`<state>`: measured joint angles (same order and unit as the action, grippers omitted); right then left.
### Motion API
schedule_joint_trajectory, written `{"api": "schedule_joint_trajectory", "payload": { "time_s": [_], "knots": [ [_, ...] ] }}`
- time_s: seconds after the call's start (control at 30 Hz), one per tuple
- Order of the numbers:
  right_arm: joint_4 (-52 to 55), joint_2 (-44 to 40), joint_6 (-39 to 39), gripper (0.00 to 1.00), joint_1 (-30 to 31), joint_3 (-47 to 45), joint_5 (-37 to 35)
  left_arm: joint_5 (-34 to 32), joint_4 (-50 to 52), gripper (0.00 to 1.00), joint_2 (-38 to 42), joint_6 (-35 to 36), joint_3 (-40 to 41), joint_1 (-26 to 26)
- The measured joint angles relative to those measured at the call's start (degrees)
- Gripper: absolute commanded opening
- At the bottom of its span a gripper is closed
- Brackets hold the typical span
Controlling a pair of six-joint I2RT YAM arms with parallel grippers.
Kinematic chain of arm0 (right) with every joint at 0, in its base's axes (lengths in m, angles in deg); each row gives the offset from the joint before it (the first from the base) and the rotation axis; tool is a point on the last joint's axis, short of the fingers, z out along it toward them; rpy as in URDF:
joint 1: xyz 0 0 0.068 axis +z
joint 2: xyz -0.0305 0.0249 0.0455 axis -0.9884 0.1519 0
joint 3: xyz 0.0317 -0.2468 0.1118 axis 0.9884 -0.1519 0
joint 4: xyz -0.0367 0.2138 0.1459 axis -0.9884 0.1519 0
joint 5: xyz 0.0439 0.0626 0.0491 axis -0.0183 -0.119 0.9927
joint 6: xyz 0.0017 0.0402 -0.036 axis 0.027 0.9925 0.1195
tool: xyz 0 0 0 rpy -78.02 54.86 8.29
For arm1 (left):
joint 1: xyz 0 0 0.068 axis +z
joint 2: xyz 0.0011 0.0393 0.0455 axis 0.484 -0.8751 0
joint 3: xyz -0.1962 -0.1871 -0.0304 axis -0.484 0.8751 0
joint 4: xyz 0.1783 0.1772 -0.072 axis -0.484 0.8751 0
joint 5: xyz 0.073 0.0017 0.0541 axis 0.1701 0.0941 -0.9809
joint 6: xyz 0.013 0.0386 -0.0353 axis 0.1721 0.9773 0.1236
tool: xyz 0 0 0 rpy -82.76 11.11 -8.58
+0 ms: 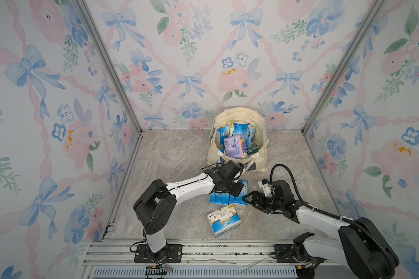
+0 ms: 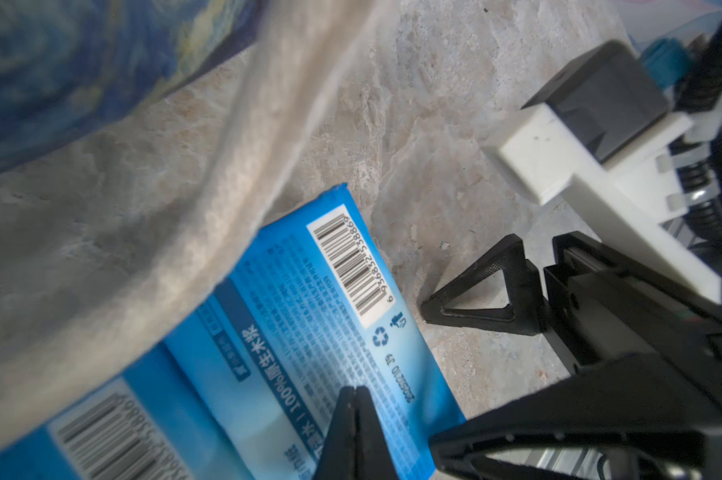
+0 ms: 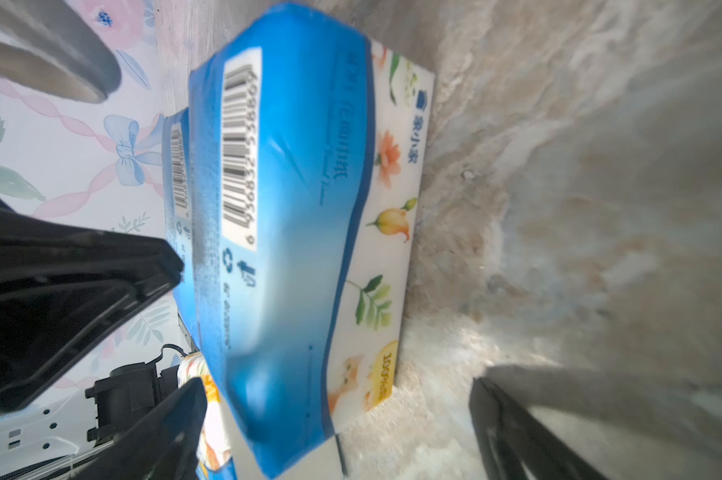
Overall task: Put tissues into the canvas bag
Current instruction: Pick up the pack of facial tissues from the center of the board.
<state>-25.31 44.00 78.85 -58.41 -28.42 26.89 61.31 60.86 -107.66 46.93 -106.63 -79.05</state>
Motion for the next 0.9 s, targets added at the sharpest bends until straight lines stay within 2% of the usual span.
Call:
{"api": "schedule_joint_trajectory", "payload": {
  "time_s": [0.27,0.67,0.9],
  "knots": [
    [-7.23,4.26,2.43,0.99,0.28,-0.61,2.45,0.9,0.07,0.0,-0.59,-1.57,0.02,2.43],
    [-20.44,14.16,5.53,0.99,4.57,0.96,5.01,1.92,0.0,0.0,-1.68,-3.02,0.07,3.87],
    [-23.02,15.63,6.64,0.99,5.09,1.03,5.2,3.23,-0.76,0.0,-2.08,-3.74,0.42,4.96]
  ]
}}
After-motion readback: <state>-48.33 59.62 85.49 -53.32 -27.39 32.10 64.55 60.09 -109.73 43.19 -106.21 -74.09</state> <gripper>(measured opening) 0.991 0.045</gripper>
